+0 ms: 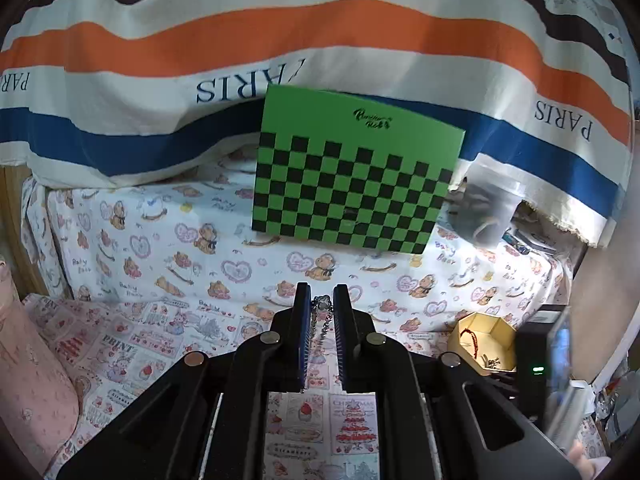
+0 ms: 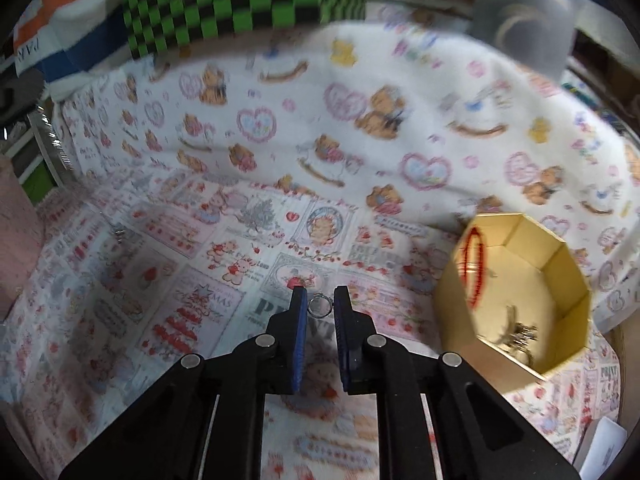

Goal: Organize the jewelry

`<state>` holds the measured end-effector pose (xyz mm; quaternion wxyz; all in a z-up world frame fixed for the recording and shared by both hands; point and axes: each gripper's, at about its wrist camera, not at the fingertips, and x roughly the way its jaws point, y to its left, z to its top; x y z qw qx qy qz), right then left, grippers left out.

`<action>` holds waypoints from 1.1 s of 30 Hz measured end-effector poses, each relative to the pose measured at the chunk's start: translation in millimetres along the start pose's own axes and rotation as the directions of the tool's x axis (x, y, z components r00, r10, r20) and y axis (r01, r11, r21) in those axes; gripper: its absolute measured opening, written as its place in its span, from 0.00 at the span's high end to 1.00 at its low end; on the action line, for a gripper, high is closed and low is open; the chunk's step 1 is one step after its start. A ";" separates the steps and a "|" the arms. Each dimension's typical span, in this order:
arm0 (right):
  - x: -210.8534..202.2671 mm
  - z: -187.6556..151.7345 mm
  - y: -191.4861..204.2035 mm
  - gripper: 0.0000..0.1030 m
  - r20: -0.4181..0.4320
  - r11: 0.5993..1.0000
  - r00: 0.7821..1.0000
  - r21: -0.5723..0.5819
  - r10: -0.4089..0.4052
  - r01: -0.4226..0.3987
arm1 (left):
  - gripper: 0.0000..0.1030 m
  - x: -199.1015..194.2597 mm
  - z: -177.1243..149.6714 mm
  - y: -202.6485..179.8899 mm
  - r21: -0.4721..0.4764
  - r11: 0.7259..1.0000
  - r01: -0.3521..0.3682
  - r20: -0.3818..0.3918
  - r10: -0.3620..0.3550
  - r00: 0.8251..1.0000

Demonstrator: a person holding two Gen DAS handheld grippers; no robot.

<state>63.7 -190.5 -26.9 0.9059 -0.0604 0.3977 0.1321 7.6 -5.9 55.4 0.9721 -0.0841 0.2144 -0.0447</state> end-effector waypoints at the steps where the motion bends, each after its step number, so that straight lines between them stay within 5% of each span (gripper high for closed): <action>1: -7.1 -1.2 -1.8 0.86 0.013 1.000 1.000 -0.001 0.005 -0.005 | 0.90 -1.4 -0.1 -0.9 -0.002 1.000 0.006 -0.002 -0.006 1.000; 10: -83.2 -2.7 -36.0 0.86 0.197 0.992 0.977 0.079 0.076 -0.093 | 0.90 1.0 -6.2 -14.2 -0.022 0.996 0.083 -0.062 -0.084 0.995; 18: -118.5 -3.1 -76.2 0.86 0.317 0.978 0.948 0.195 0.006 -0.071 | 0.90 -7.2 -8.0 -32.3 0.029 0.995 0.098 -0.045 -0.096 0.994; 27: -123.8 -5.8 -111.3 0.86 0.342 0.962 0.938 0.268 -0.054 -0.042 | 0.90 -21.1 24.9 -83.3 0.102 0.984 0.145 0.008 -0.146 0.989; 33: -114.7 -12.7 -138.8 0.86 0.333 0.915 0.942 0.390 -0.037 -0.102 | 0.90 21.8 44.7 -130.4 0.155 0.966 0.207 -0.077 -0.197 0.977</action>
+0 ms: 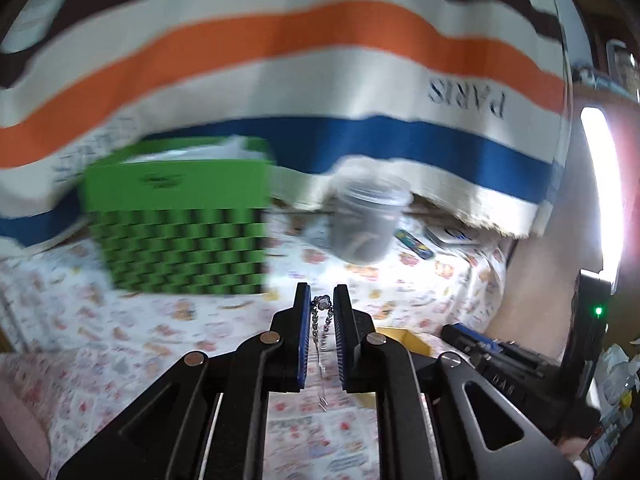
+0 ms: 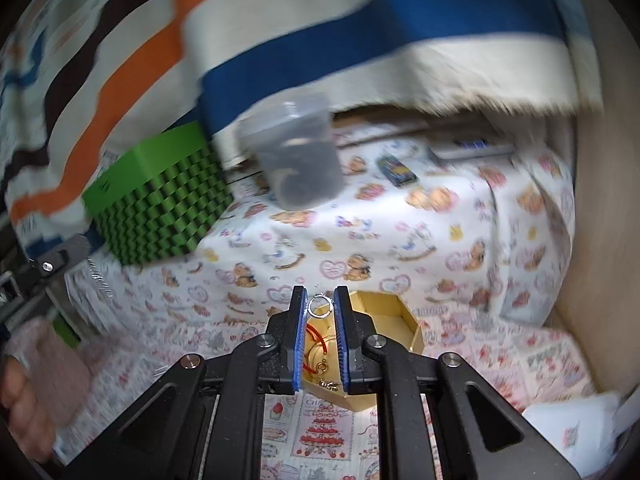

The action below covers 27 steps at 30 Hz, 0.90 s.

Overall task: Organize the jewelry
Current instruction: 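Carry chain and ring into the gold box and open both grippers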

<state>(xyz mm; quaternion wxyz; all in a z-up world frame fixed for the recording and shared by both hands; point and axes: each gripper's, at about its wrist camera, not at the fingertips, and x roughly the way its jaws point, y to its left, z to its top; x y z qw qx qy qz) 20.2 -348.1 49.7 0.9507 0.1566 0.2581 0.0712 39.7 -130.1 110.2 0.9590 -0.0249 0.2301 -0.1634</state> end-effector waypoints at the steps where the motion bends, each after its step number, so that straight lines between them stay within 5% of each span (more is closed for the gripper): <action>1: 4.2 0.0 -5.7 0.86 -0.010 1.000 1.000 0.015 -0.005 0.005 | 0.90 13.5 6.0 -6.8 0.002 1.000 0.012 -0.038 -0.012 0.999; 11: 40.2 -10.0 -43.4 0.86 -0.112 0.995 0.992 0.074 -0.060 0.069 | 0.90 98.5 20.7 -60.5 0.018 0.998 0.058 -0.197 -0.053 0.979; 20: 57.2 -16.7 -68.2 0.86 -0.166 0.984 0.985 0.178 0.046 -0.016 | 0.90 146.7 -2.7 -74.9 -0.022 0.998 0.064 -0.268 -0.068 0.961; 24: 63.2 -20.5 -76.5 0.86 -0.180 0.970 0.979 0.239 0.093 -0.048 | 0.90 160.6 -13.3 -71.6 -0.088 0.986 0.142 -0.293 -0.162 0.942; 27: 64.4 -21.4 -78.2 0.86 -0.178 0.971 0.981 0.236 0.072 -0.029 | 0.90 169.5 -20.1 -71.8 -0.088 0.986 0.139 -0.294 -0.159 0.942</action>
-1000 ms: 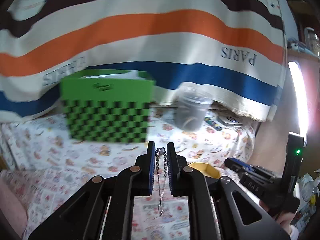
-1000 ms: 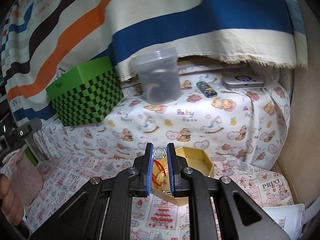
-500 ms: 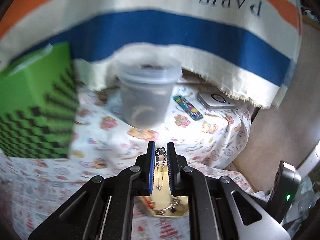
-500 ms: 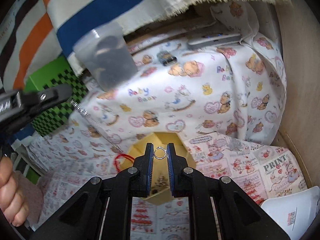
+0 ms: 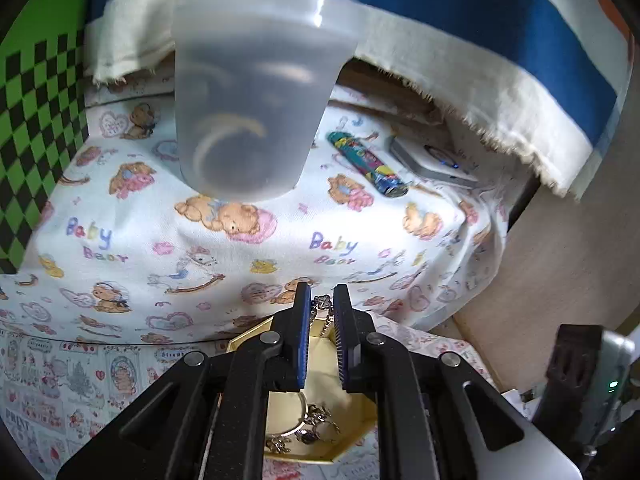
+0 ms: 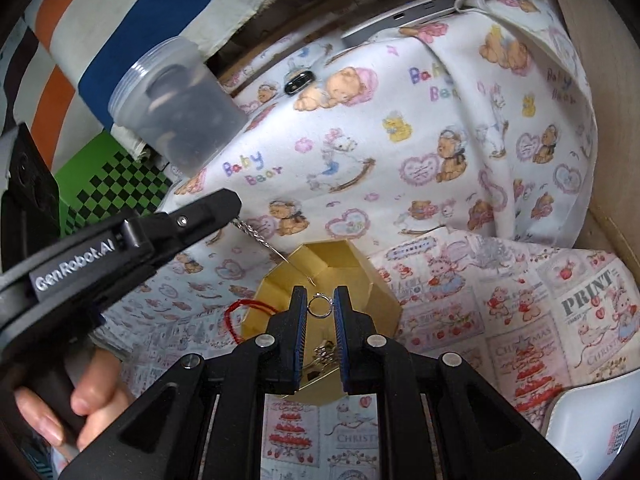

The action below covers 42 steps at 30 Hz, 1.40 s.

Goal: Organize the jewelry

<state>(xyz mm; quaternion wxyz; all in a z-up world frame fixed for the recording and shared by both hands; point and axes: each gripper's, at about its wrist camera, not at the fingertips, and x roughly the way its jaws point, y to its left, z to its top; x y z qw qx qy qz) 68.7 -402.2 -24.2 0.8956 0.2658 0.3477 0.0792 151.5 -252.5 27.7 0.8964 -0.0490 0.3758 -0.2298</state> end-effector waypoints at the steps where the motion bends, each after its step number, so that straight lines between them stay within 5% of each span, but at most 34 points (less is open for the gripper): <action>1: 0.6 -0.1 -1.6 0.86 -0.002 1.000 1.000 0.003 -0.002 0.002 | 0.90 3.3 -1.0 0.2 0.001 1.000 -0.004 -0.006 0.004 1.000; 7: -1.5 -1.3 -6.9 0.80 0.009 1.000 1.000 0.012 -0.013 0.013 | 0.89 3.0 -8.2 1.3 0.037 0.999 -0.017 0.016 0.016 1.000; 9: -4.1 -1.1 -7.5 0.77 0.022 1.000 1.000 0.017 0.003 -0.003 | 0.80 -2.8 -10.9 3.9 0.045 0.999 -0.023 0.025 0.022 0.999; 13: -11.0 0.1 -6.9 0.75 0.043 1.000 0.999 0.007 -0.019 0.018 | 0.78 -20.5 -14.3 11.2 0.049 0.998 -0.050 0.048 0.048 0.998; 20: -23.0 0.1 15.5 0.74 0.109 0.992 0.990 -0.087 -0.087 0.097 | 0.50 -67.7 -23.3 18.5 0.095 0.988 -0.120 0.157 0.104 0.982; 24: -31.4 -1.0 27.1 0.74 0.138 0.988 0.987 -0.119 -0.083 0.100 | 0.43 -90.7 -28.8 21.6 0.094 0.983 -0.158 0.210 0.135 0.968; 31: -43.9 -2.8 47.5 0.60 0.199 0.977 0.976 -0.173 -0.091 0.126 | 0.23 -143.4 -45.2 31.4 0.062 0.972 -0.228 0.359 0.191 0.914; 36: -54.4 -6.6 63.6 0.60 0.232 0.966 0.969 -0.219 -0.082 0.134 | 0.08 -173.8 -59.4 43.5 0.055 0.963 -0.262 0.423 0.216 0.880; 42: -62.6 -19.8 93.8 0.48 0.284 0.936 0.956 -0.312 -0.069 0.160 | 0.02 -197.4 -79.6 63.3 0.064 0.946 -0.319 0.467 0.254 0.847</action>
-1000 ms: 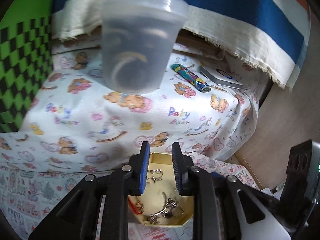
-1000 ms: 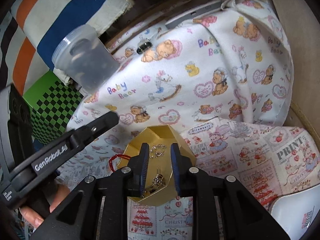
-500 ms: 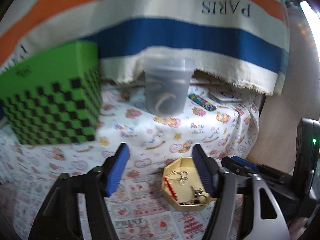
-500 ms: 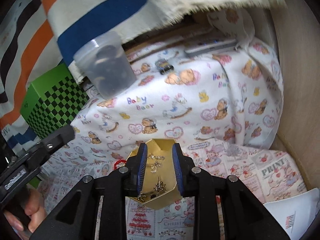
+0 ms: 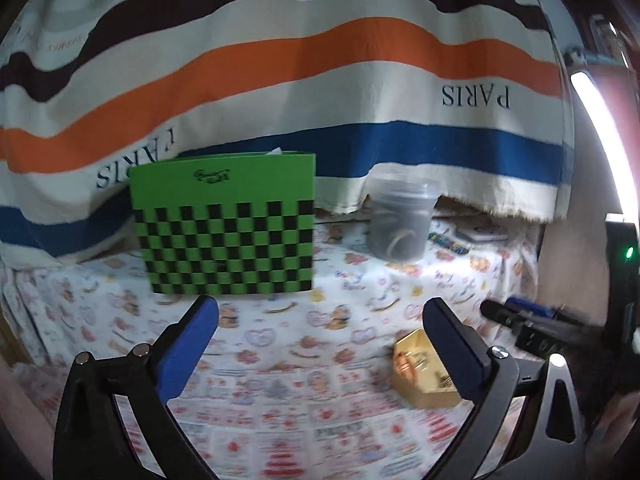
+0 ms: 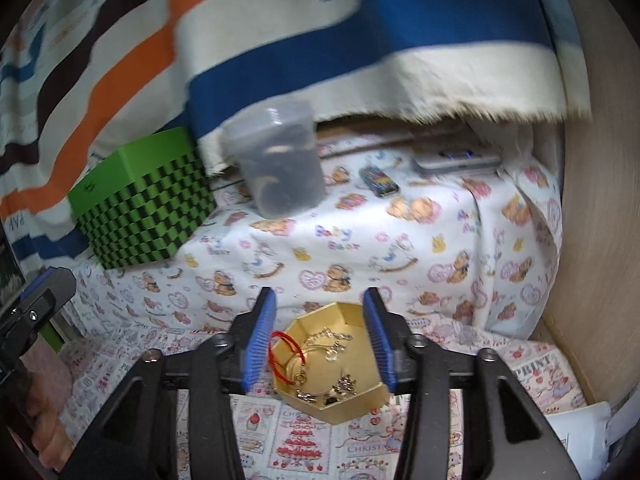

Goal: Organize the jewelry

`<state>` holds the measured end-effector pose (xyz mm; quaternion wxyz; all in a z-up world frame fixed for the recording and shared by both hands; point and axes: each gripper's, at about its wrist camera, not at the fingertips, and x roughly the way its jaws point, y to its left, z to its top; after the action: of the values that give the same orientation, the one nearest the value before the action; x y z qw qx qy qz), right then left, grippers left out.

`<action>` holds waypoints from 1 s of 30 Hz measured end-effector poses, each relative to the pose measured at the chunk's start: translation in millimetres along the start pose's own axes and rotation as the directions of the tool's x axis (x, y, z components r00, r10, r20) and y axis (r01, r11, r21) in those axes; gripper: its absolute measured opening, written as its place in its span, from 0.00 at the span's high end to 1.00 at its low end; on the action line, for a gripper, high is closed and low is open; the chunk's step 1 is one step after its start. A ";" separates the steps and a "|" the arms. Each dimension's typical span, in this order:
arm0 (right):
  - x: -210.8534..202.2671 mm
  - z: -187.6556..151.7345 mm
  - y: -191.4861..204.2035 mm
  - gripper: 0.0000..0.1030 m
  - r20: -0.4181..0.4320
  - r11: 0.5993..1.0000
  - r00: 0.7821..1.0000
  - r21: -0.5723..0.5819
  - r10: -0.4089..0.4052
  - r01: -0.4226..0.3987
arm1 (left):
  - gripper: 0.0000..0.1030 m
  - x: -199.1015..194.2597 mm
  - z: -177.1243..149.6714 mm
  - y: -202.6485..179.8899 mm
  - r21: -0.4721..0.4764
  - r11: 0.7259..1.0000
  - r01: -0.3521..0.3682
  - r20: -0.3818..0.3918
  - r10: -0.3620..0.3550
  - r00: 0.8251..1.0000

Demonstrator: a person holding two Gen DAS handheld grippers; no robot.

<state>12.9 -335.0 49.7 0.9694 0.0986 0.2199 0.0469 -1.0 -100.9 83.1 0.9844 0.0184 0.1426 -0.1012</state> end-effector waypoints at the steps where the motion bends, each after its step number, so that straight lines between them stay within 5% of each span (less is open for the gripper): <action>1: -1.0 -0.6 3.7 0.48 0.002 1.000 1.000 -0.008 0.004 -0.004 | 0.02 -1.7 -1.8 2.9 0.010 1.000 -0.010 0.005 0.010 1.000; 9: -5.2 -8.4 31.8 0.32 0.027 0.996 0.999 -0.090 0.016 -0.013 | 0.01 -4.9 -23.4 41.1 -0.057 0.998 -0.035 -0.009 0.035 0.999; 18: 1.1 -23.1 46.0 0.02 0.069 0.991 0.998 -0.135 0.007 0.002 | 0.01 4.3 -50.1 64.5 -0.106 0.993 -0.051 -0.035 0.048 0.998; 30: 12.5 -49.1 66.4 0.00 0.123 0.973 0.992 -0.224 -0.033 0.060 | 0.01 11.4 -73.0 69.4 -0.085 0.995 -0.045 -0.019 0.044 0.999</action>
<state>-0.4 -260.1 15.2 0.9865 -0.0156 0.1573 0.0433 3.7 -30.4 10.4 0.9850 -0.0199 0.1548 -0.0729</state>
